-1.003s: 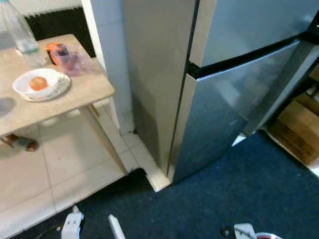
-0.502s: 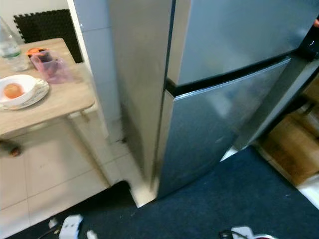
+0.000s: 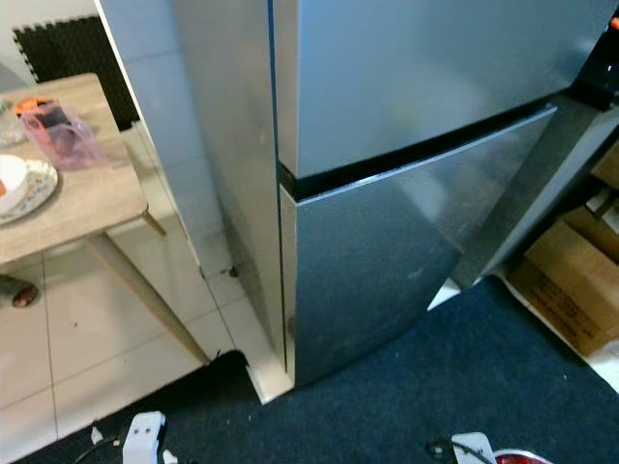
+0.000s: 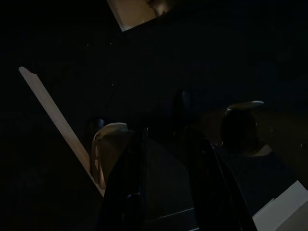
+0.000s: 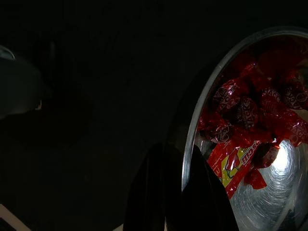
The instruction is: Restocking fridge
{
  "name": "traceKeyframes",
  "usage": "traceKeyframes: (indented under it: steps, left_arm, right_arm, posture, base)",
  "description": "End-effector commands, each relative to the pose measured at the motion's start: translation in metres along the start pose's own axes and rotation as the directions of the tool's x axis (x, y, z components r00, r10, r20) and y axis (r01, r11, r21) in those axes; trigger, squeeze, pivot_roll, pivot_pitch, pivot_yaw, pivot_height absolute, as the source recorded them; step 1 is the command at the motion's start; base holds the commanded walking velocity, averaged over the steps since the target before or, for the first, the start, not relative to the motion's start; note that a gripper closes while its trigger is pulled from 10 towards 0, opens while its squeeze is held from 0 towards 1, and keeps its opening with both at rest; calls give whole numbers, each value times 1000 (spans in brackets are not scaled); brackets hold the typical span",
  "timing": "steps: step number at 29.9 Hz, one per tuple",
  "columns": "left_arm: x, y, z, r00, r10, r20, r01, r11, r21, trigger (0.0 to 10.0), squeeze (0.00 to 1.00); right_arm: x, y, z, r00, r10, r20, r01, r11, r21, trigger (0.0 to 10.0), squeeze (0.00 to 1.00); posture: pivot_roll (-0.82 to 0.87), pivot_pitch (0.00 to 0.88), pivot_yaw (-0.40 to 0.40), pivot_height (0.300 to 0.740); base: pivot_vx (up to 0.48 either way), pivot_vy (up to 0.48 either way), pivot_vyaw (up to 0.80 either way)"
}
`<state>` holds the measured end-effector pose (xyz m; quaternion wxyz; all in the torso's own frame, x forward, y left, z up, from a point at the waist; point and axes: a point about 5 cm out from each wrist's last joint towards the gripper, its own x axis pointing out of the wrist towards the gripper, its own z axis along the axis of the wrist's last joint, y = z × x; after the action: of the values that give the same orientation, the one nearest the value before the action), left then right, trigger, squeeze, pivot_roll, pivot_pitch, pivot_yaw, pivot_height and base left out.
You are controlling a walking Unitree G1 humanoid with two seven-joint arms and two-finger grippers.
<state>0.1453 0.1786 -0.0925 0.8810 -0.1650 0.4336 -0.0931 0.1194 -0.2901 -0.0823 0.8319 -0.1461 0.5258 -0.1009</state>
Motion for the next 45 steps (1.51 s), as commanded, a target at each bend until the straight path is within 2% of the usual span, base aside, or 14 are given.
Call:
traceKeyframes:
  steps: [1, 4, 7, 12, 18, 28, 35, 45]
  left_arm:
    - [-2, 5, 6, 999, 13, 30, -13, 1000, -8, 10000, 0]
    - [0, 6, 16, 998, 7, 67, -7, 1000, -11, 10000, 0]
    - [3, 4, 34, 993, -20, 113, 17, 999, 28, 10000, 0]
    - [6, 0, 41, 990, -65, 122, 60, 997, 45, 10000, 0]
    - [8, -5, 34, 992, -81, 100, 77, 996, 45, 10000, 0]
    - [2, -4, 6, 997, -73, 17, 73, 997, 23, 10000, 0]
    - [1, -4, 4, 998, -68, 8, 68, 997, 22, 10000, 0]
    - [3, -4, 10, 998, -59, 35, 59, 998, 9, 10000, 0]
  right_arm:
    - [-1, 0, -5, 1000, -7, -15, 7, 1000, -10, 10000, 0]
    - [-1, 0, -5, 1000, -9, -17, 9, 1000, -13, 10000, 0]
    - [-1, 0, -4, 1000, -9, -15, 9, 1000, -10, 10000, 0]
    - [0, 1, -3, 1000, -8, -13, 8, 1000, -9, 10000, 0]
    - [0, 3, -4, 1000, -7, -15, 7, 1000, -11, 10000, 0]
    - [0, 6, -4, 1000, 0, -15, 0, 1000, -15, 10000, 0]
    - [0, 6, -4, 1000, 1, -16, -1, 1000, -15, 10000, 0]
    - [0, 6, -3, 1000, 1, -14, -1, 1000, -19, 10000, 0]
  posture:
    - [-20, 97, -15, 740]
    - [-20, 97, -15, 740]
    - [-18, 94, -13, 740]
    - [-21, 91, -8, 740]
    - [-21, 91, -8, 740]
    - [-19, 96, -3, 740]
    - [-18, 94, -4, 740]
    - [-21, 93, -7, 740]
  base:
    - [0, 0, 0]
    - [0, 0, 0]
    - [0, 0, 0]
    - [0, -118, 0]
    - [0, -381, 0]
    - [0, -406, 0]
    - [0, -414, 0]
    - [0, -337, 0]
